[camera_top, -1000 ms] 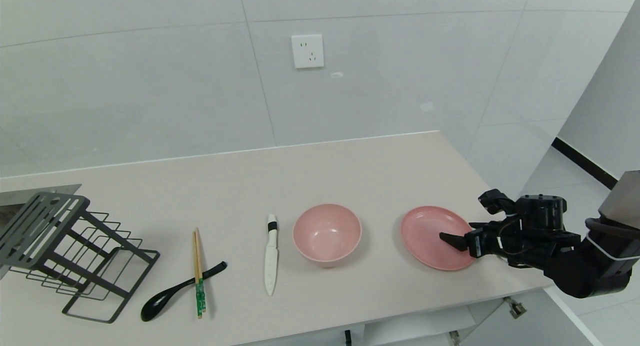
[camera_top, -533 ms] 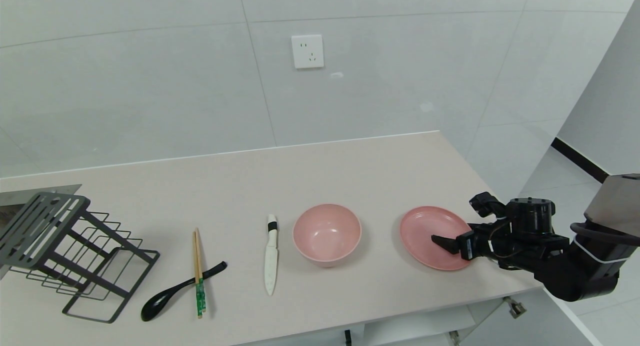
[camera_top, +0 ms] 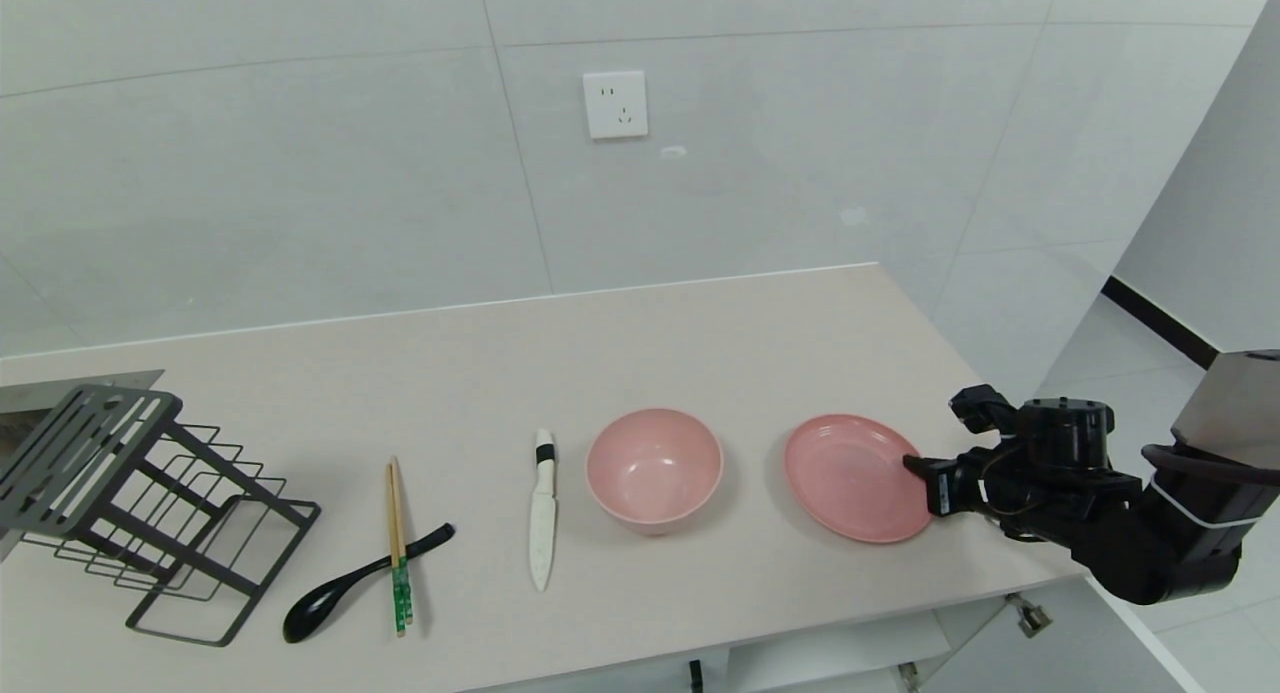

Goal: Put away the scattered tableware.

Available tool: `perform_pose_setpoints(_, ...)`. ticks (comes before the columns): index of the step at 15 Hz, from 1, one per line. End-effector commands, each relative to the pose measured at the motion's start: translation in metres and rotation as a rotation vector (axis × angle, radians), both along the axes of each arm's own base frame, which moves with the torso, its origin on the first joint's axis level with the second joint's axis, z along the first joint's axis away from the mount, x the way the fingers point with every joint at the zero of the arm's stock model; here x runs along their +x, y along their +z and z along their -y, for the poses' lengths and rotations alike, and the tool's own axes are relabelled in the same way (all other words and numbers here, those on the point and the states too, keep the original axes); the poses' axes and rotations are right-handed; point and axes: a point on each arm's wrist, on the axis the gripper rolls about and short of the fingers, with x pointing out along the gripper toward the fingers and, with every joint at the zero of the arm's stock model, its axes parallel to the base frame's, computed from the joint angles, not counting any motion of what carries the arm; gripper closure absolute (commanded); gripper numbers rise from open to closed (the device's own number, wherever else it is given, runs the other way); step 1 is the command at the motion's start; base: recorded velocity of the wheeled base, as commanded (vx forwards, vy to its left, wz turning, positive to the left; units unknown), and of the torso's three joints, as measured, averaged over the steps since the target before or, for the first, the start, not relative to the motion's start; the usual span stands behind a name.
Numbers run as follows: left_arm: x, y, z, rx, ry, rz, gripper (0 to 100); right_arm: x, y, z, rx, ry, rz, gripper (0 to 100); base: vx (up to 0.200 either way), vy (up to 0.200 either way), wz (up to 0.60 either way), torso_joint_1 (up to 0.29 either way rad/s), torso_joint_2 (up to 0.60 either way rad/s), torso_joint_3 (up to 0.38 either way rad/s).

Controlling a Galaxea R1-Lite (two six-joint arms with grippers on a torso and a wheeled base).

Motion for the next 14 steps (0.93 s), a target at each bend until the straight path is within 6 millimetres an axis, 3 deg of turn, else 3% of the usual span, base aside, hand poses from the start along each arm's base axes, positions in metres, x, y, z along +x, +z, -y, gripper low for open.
perform_pose_setpoints(1,0.000,0.000,0.000,0.000,0.001,0.000,0,0.000,-0.002,0.001,-0.005,-0.005,-0.008,100,0.000,0.000,0.00,0.000,0.00,0.000)
perform_pose_setpoints(4,0.000,0.000,0.000,-0.002,0.001,0.000,0,-0.001,0.010,0.002,-0.002,-0.008,0.025,100,0.000,0.000,0.00,0.000,0.00,0.000)
perform_pose_setpoints(5,0.000,0.000,0.000,-0.003,0.001,0.000,0,-0.004,0.026,0.002,0.002,-0.008,0.066,100,0.000,0.000,0.00,0.000,0.00,0.000)
perform_pose_setpoints(6,0.000,0.000,0.000,-0.005,0.001,0.001,0,-0.016,0.051,0.003,0.009,-0.006,0.125,100,0.000,0.000,0.00,0.000,0.00,0.000)
perform_pose_setpoints(9,0.000,0.000,0.000,-0.005,0.001,0.001,0,-0.044,0.085,0.006,0.016,-0.005,0.199,100,0.000,0.000,0.00,0.000,0.00,0.000)
perform_pose_setpoints(14,0.000,0.003,0.001,0.003,-0.036,0.031,0,-0.097,0.109,0.011,0.022,-0.003,0.247,100,0.000,0.000,0.00,0.000,0.00,0.000)
